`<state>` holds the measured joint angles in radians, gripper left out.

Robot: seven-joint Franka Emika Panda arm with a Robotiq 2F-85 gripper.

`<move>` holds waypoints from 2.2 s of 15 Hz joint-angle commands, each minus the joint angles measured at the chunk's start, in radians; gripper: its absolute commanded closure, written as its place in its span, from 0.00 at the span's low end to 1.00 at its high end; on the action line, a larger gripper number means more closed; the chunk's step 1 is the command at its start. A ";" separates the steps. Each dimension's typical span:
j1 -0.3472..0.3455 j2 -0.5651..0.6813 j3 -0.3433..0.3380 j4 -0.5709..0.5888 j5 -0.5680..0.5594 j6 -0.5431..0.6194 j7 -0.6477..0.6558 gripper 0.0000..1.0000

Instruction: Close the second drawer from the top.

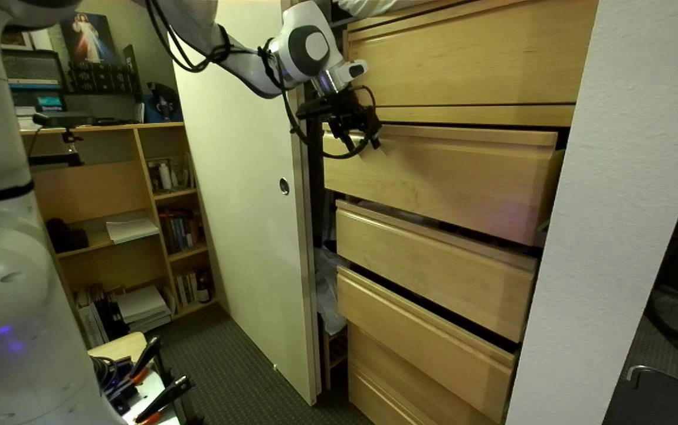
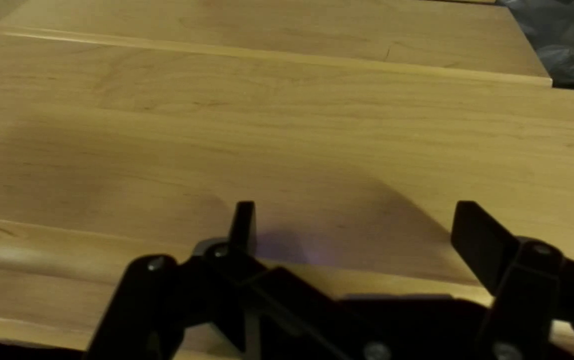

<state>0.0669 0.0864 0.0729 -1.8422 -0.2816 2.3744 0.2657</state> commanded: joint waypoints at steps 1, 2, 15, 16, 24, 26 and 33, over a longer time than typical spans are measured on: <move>0.039 0.100 -0.005 0.125 -0.048 -0.015 0.057 0.00; 0.051 0.122 -0.008 0.151 -0.051 -0.016 0.064 0.00; 0.129 0.193 -0.051 0.269 -0.028 -0.032 0.030 0.00; 0.123 0.150 -0.044 0.218 -0.013 -0.021 0.013 0.00; 0.072 -0.246 0.003 -0.164 0.242 -0.168 -0.263 0.00; 0.069 -0.351 -0.009 -0.260 0.255 -0.212 -0.300 0.00; 0.047 -0.651 -0.053 -0.539 0.238 -0.315 -0.350 0.00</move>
<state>0.1309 -0.4436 0.0287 -2.2609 -0.0616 2.0778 -0.0354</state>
